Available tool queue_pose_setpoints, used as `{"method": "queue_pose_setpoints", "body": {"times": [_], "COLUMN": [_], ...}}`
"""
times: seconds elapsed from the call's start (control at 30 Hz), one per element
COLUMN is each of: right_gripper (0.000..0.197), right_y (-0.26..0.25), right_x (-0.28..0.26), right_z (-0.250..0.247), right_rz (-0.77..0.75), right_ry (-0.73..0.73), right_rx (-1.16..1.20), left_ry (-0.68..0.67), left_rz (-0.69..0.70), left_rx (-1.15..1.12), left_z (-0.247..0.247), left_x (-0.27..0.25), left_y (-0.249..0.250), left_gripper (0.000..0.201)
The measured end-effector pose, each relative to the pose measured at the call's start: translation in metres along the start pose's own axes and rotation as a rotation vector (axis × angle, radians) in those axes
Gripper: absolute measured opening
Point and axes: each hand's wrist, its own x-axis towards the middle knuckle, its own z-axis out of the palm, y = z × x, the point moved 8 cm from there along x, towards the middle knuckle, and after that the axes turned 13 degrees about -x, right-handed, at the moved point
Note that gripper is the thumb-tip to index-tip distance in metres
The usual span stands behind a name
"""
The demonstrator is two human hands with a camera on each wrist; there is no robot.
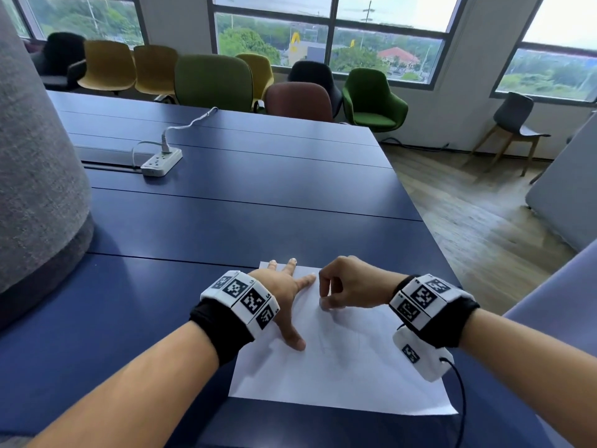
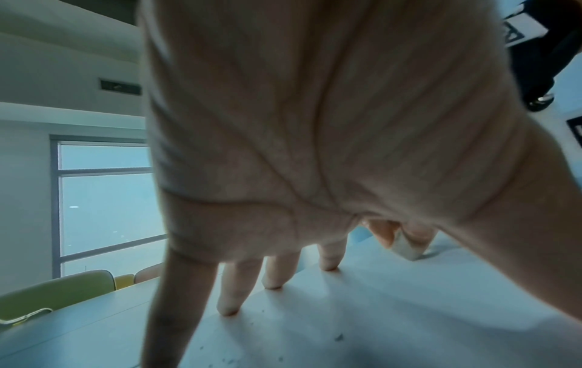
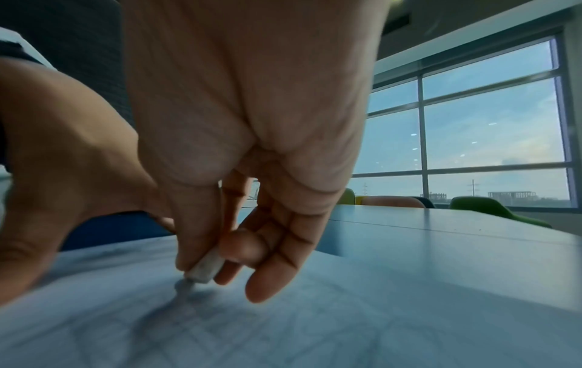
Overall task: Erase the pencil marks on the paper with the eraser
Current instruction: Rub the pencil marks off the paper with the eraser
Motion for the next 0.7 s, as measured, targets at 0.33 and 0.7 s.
{"method": "queue_pose_setpoints", "body": {"times": [0.33,0.7], "right_gripper": [0.009,0.009], "right_y": [0.004,0.007], "right_x": [0.003,0.002], "right_z": [-0.004,-0.001], "right_rz": [0.015,0.008], "right_ry": [0.075,0.047], "right_rx": [0.010,0.037], "left_ry": [0.007,0.002], "left_rz": [0.009,0.008], "left_rx": [0.000,0.003], "left_z": [0.000,0.000], "left_x": [-0.001,-0.002], "left_y": [0.001,0.003], "left_gripper": [0.136,0.135]}}
